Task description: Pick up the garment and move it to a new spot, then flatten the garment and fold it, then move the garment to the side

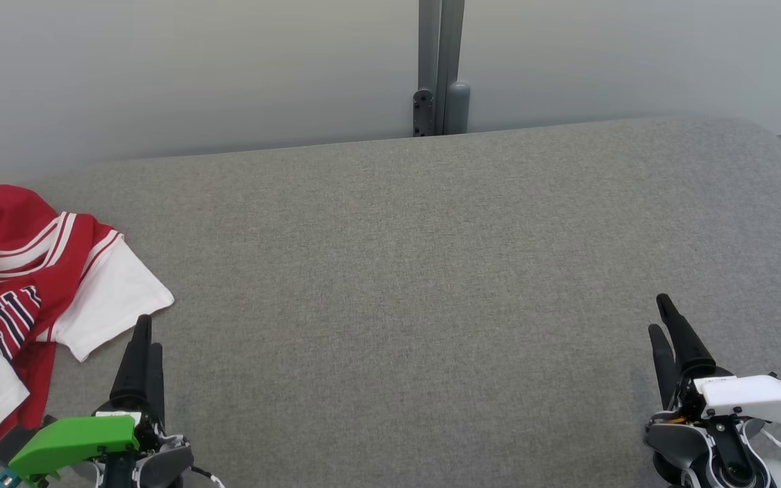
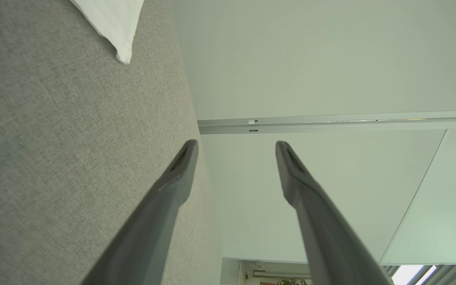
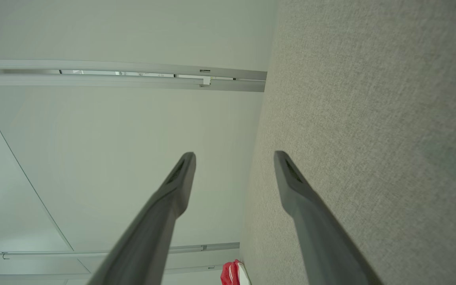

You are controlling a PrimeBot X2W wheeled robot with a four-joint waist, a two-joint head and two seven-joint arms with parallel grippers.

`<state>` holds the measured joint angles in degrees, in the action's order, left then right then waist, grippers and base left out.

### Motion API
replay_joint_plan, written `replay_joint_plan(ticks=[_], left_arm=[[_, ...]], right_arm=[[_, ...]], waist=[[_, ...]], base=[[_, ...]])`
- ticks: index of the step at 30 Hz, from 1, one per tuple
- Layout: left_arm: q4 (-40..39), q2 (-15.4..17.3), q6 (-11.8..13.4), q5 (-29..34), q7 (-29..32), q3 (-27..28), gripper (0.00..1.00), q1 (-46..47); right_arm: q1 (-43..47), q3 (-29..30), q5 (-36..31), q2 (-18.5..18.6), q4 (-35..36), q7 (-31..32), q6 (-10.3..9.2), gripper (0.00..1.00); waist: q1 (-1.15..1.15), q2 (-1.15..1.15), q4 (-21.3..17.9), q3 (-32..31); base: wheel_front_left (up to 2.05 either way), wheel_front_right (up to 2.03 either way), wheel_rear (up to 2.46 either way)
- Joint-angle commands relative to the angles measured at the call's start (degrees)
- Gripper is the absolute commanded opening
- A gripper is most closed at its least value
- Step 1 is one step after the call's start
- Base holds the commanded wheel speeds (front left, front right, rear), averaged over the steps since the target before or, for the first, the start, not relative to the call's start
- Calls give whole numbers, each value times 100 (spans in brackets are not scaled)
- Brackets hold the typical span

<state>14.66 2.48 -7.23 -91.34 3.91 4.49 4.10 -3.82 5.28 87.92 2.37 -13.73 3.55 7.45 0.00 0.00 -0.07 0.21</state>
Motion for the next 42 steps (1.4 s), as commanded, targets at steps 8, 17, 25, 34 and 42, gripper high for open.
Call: replay_joint_plan(ticks=[8, 17, 25, 34, 42], left_arm=[[-71, 222, -14, 860, -283, -288, 100, 73], [-70, 234, 75, 2252, -493, -278, 100, -17], [-162, 225, 52, 3299, -664, -251, 100, -120], [-170, 251, -4, 4130, -837, -258, 100, -193], [-116, 315, -22, 4763, -984, -251, 100, -264]], right_arm=[[-30, -124, -1428, 112, 373, -248, 2, 100], [6, -249, -2874, 144, 523, -458, 2, 100], [-28, -349, -3741, 187, 515, -631, 3, 100], [-65, -409, -4535, 265, 492, -805, 3, 100], [-46, -388, -5160, 309, 452, -953, 3, 100]], waist=[[0, 0, -14, 1], [0, 0, -46, 0], [0, 0, -69, -4], [0, 0, -95, -6], [0, 0, -114, -15]], base=[[0, 0, 0], [0, 0, 0], [0, 0, 0], [0, 0, 0], [0, 0, 0]])
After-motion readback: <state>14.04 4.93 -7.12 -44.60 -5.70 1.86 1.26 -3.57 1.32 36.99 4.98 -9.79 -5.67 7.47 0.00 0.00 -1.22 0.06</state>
